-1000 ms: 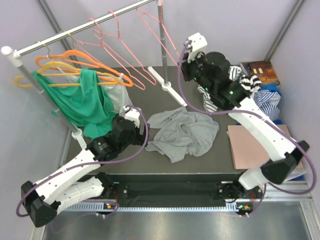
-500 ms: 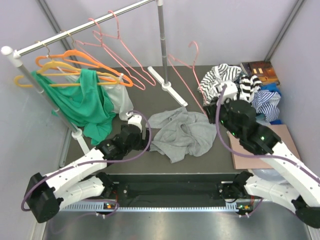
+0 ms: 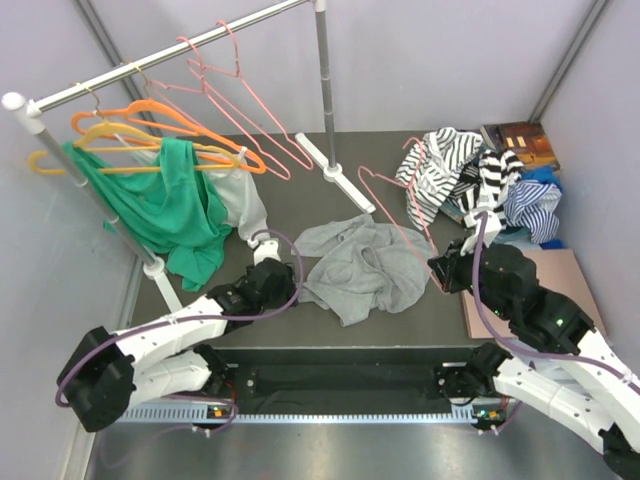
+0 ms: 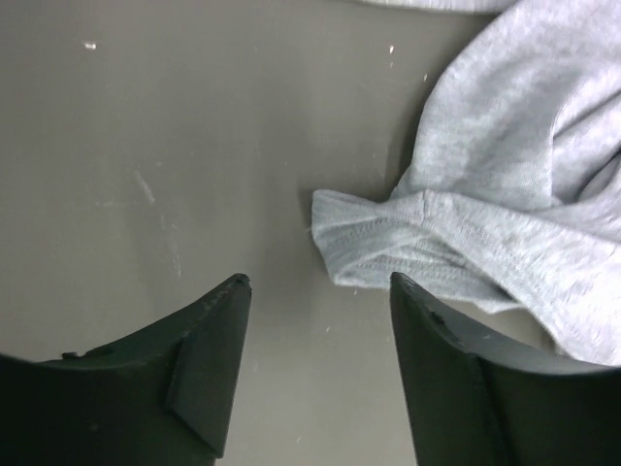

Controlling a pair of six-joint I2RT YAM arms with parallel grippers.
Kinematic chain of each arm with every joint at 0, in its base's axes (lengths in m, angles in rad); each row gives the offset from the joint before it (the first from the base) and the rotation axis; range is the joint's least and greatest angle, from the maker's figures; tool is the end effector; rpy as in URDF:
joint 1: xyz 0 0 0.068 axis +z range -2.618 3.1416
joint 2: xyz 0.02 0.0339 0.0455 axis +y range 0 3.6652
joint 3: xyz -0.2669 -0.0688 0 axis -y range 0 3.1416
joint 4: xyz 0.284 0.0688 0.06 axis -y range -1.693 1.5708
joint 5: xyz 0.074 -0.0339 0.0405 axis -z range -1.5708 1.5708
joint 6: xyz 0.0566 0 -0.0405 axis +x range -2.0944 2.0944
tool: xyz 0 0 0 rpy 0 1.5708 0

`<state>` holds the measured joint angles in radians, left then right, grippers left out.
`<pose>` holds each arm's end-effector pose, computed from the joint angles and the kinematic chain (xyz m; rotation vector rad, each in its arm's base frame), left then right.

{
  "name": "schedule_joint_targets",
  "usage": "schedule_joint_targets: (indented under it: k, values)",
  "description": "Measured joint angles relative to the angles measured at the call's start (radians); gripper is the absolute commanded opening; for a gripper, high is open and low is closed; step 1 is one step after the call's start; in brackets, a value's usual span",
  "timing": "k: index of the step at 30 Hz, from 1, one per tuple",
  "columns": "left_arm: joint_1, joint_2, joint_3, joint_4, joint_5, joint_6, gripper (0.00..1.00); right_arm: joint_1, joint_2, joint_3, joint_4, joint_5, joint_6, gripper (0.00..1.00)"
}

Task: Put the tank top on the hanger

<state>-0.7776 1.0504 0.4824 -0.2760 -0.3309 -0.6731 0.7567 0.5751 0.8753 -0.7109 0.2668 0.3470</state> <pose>0.1866 -0.1579 0.1476 -0.0265 2.3762 -0.3020 0.1320 0.1041 0.3486 -0.2331 1.9808 0.4555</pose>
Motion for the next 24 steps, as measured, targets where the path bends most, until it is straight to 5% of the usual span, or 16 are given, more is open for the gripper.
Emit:
schedule_joint_targets:
  k: [6, 24]
  values:
    - [0.008, 0.021, -0.007, 0.06, 0.001, -0.047, 0.56, 0.0, -0.006, -0.038, -0.024, -0.008, 0.021, 0.0]
    - [0.014, 0.098, -0.008, 0.129, -0.054, -0.2, 0.61, 0.0, -0.023, -0.083, -0.012, -0.015, 0.025, 0.0]
